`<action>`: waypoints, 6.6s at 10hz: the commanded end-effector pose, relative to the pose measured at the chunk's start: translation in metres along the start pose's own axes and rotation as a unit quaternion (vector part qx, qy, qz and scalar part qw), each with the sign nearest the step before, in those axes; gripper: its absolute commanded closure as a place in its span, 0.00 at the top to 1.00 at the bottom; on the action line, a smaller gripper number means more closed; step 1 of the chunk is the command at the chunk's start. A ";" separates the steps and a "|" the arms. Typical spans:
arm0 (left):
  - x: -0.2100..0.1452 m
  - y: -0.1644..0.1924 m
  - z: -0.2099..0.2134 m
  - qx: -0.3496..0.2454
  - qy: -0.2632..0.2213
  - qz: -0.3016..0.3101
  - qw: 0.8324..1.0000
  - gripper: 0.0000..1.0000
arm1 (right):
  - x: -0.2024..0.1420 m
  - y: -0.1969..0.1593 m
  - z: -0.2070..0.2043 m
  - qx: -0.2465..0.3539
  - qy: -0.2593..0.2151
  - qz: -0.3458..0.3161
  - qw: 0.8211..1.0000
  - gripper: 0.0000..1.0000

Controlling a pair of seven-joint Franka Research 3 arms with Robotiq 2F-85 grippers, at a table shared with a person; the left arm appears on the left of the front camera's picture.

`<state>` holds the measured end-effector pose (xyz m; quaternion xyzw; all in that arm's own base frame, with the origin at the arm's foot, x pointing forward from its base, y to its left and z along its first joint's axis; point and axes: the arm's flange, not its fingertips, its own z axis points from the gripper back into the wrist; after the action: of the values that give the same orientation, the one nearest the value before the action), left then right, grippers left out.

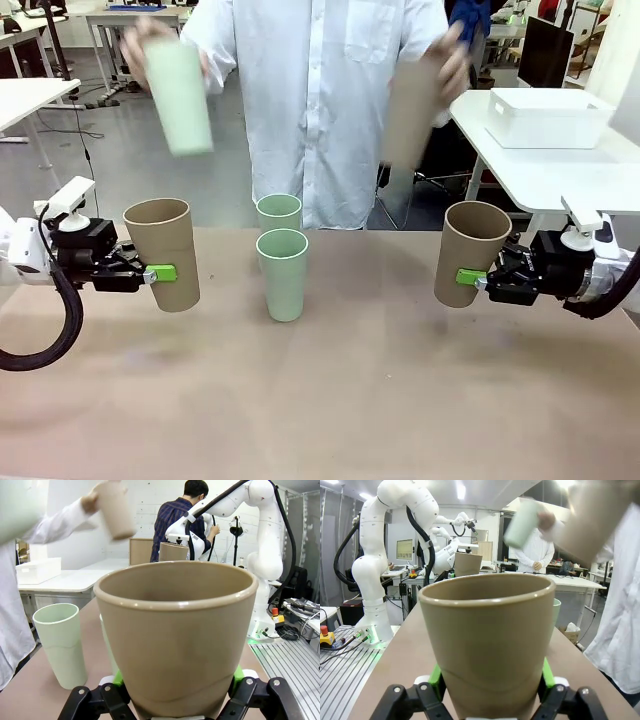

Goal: Stack the cups and store them in the basket.
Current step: Place the stack of Reusable plastic cups into the Pantry Basket.

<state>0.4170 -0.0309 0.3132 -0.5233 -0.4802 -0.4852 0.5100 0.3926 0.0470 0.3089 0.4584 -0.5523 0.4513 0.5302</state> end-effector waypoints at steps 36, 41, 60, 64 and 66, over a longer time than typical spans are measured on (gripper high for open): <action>0.002 0.001 0.001 0.000 -0.001 0.000 1.000 0.85 | 0.003 0.000 0.000 -0.001 -0.005 0.005 1.000 0.87; 0.002 0.001 0.001 0.000 -0.001 0.000 1.000 0.85 | 0.003 0.000 0.000 -0.001 -0.005 0.005 1.000 0.87; 0.002 0.001 0.001 0.000 -0.001 0.000 1.000 0.85 | 0.003 0.000 0.000 -0.001 -0.005 0.005 1.000 0.87; 0.002 0.001 0.001 0.000 -0.001 0.000 1.000 0.85 | 0.003 0.000 0.000 -0.001 -0.005 0.005 1.000 0.87; 0.002 0.001 0.001 0.000 -0.001 0.000 1.000 0.85 | 0.003 0.000 0.000 -0.001 -0.005 0.005 1.000 0.87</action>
<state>0.4173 -0.0303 0.3096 -0.5230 -0.4781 -0.4835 0.5139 0.3924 0.0468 0.3080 0.4588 -0.5518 0.4508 0.5308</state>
